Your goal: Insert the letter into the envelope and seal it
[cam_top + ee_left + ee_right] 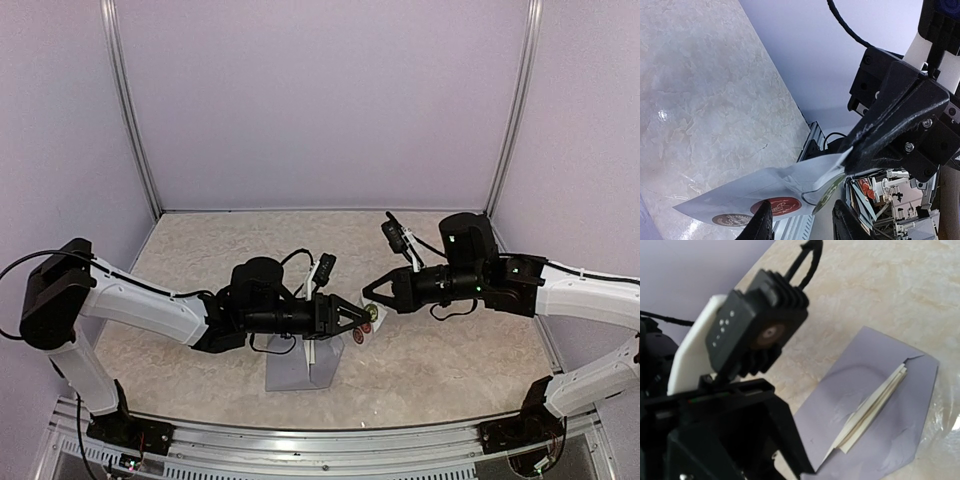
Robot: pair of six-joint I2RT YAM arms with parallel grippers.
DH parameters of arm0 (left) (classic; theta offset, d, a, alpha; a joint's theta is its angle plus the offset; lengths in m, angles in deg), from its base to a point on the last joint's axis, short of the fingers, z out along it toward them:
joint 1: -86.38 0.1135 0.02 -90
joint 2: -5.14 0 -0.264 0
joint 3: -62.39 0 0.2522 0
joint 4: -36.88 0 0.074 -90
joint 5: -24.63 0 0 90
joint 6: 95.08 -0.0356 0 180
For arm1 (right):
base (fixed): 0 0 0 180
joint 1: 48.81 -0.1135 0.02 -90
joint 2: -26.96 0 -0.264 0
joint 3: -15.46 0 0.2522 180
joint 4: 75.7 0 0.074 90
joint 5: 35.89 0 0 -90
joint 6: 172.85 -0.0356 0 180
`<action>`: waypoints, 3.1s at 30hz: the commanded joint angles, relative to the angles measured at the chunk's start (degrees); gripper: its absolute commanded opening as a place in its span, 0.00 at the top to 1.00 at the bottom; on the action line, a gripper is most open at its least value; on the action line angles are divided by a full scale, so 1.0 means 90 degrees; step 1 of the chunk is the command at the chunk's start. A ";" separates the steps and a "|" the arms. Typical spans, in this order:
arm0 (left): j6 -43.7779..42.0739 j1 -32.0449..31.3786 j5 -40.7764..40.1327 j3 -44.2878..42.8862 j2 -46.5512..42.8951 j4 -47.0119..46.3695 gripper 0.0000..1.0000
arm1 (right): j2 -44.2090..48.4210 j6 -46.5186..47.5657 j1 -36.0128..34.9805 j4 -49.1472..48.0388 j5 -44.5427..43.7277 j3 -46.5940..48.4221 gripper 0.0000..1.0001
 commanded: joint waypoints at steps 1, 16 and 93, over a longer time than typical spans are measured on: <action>0.0038 -0.0008 0.0128 -0.0186 0.0108 -0.0198 0.63 | -0.0020 0.0010 -0.0064 -0.0007 -0.0103 -0.0030 1.00; 0.0093 -0.0020 0.0188 -0.0309 0.0203 -0.0329 0.75 | -0.0120 0.0071 -0.0083 0.0122 -0.0264 -0.0039 1.00; -0.1401 0.1450 0.0005 0.1778 -0.1448 0.0536 1.00 | -0.0776 0.0608 0.1367 0.0172 -0.1142 -0.0278 0.05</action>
